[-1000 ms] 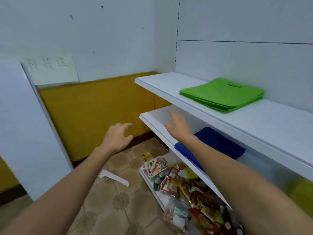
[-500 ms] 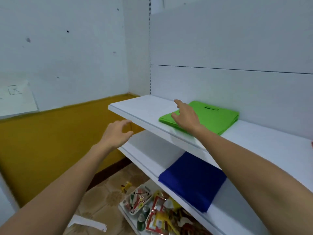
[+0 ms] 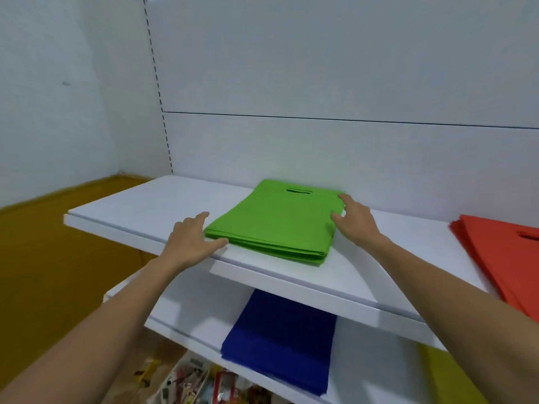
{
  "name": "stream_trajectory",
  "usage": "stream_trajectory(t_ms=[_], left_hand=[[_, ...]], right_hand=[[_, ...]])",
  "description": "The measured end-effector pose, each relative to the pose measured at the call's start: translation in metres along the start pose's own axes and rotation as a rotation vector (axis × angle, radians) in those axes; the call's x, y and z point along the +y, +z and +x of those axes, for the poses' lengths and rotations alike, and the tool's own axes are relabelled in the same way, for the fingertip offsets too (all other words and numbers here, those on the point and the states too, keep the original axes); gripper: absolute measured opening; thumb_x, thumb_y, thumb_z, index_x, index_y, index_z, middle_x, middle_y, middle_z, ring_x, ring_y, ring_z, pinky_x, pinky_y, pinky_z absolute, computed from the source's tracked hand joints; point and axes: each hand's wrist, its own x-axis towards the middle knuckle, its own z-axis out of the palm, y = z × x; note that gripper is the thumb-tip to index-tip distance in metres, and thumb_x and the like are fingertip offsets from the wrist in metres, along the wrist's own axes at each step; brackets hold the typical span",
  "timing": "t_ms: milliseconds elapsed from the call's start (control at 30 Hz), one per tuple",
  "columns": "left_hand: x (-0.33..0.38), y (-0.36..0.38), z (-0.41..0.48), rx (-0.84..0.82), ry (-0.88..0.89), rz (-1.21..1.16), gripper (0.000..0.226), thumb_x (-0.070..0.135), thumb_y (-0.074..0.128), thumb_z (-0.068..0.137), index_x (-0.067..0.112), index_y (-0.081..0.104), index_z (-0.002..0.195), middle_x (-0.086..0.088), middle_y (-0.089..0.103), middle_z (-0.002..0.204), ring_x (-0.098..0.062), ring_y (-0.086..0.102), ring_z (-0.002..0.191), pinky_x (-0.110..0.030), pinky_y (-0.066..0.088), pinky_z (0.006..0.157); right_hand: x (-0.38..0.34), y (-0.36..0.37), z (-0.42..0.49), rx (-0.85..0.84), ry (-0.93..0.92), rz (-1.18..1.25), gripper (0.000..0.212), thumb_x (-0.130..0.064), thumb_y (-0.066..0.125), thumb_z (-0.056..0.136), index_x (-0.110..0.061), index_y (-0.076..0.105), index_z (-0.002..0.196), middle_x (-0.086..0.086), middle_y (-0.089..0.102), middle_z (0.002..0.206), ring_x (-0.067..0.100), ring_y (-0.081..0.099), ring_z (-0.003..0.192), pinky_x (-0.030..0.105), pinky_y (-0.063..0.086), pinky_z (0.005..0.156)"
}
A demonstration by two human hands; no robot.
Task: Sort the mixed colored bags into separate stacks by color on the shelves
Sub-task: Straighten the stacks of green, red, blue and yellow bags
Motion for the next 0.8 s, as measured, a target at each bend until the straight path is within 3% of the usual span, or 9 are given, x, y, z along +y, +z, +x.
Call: stream_trajectory(t_ms=[167, 267, 367, 533, 667, 800], left_hand=[[-0.005, 0.005, 0.046, -0.173, 0.095, -0.041, 0.112, 0.079, 0.057, 0.054, 0.023, 0.026, 0.145, -0.012, 0.048, 0.135, -0.03, 0.041, 0.125, -0.041, 0.037, 0.103], [-0.009, 0.004, 0.066, -0.307, 0.233, -0.113, 0.122, 0.083, 0.046, 0.039, 0.025, 0.026, 0.144, -0.003, 0.053, 0.128, -0.02, 0.048, 0.115, -0.033, 0.039, 0.096], [-0.008, -0.001, 0.075, -0.383, 0.358, -0.193, 0.115, 0.078, 0.048, 0.039, 0.024, 0.033, 0.14, 0.005, 0.053, 0.109, -0.013, 0.05, 0.097, -0.026, 0.037, 0.082], [-0.026, 0.002, 0.083, -0.404, 0.465, -0.023, 0.119, 0.078, 0.057, 0.046, 0.031, 0.015, 0.147, -0.004, 0.049, 0.121, -0.021, 0.047, 0.113, -0.033, 0.04, 0.096], [-0.038, 0.004, 0.092, -0.389, 0.536, 0.006, 0.118, 0.083, 0.057, 0.045, 0.037, 0.013, 0.144, 0.005, 0.055, 0.118, -0.017, 0.051, 0.106, -0.037, 0.046, 0.089], [-0.034, 0.009, 0.094, -0.395, 0.562, 0.086, 0.117, 0.074, 0.065, 0.057, 0.03, 0.006, 0.148, -0.003, 0.051, 0.124, -0.021, 0.046, 0.112, -0.034, 0.042, 0.091]], right_hand=[[0.001, 0.013, 0.004, -0.021, 0.164, 0.049, 0.055, -0.026, 0.05, 0.093, -0.016, 0.033, 0.144, 0.019, 0.053, 0.132, 0.032, 0.044, 0.125, 0.032, 0.036, 0.099], [-0.009, 0.025, 0.006, -0.027, 0.226, -0.013, 0.055, -0.029, 0.05, 0.093, -0.016, 0.033, 0.144, 0.016, 0.047, 0.139, 0.031, 0.041, 0.129, 0.031, 0.034, 0.102], [-0.016, 0.029, 0.009, -0.022, 0.275, -0.043, 0.058, -0.031, 0.051, 0.093, -0.015, 0.032, 0.145, 0.015, 0.043, 0.142, 0.029, 0.04, 0.13, 0.03, 0.033, 0.103], [-0.035, 0.035, 0.008, -0.076, 0.306, -0.044, 0.061, -0.037, 0.051, 0.093, -0.021, 0.027, 0.147, 0.011, 0.036, 0.148, 0.027, 0.036, 0.135, 0.031, 0.03, 0.107], [-0.049, 0.023, -0.007, -0.157, 0.329, 0.018, 0.072, -0.047, 0.057, 0.088, -0.022, 0.026, 0.147, 0.009, 0.036, 0.148, 0.024, 0.034, 0.136, 0.028, 0.027, 0.108], [-0.059, 0.006, -0.043, -0.285, 0.316, -0.007, 0.079, -0.055, 0.062, 0.079, -0.026, 0.03, 0.145, 0.005, 0.037, 0.147, 0.019, 0.038, 0.133, 0.03, 0.028, 0.109]])
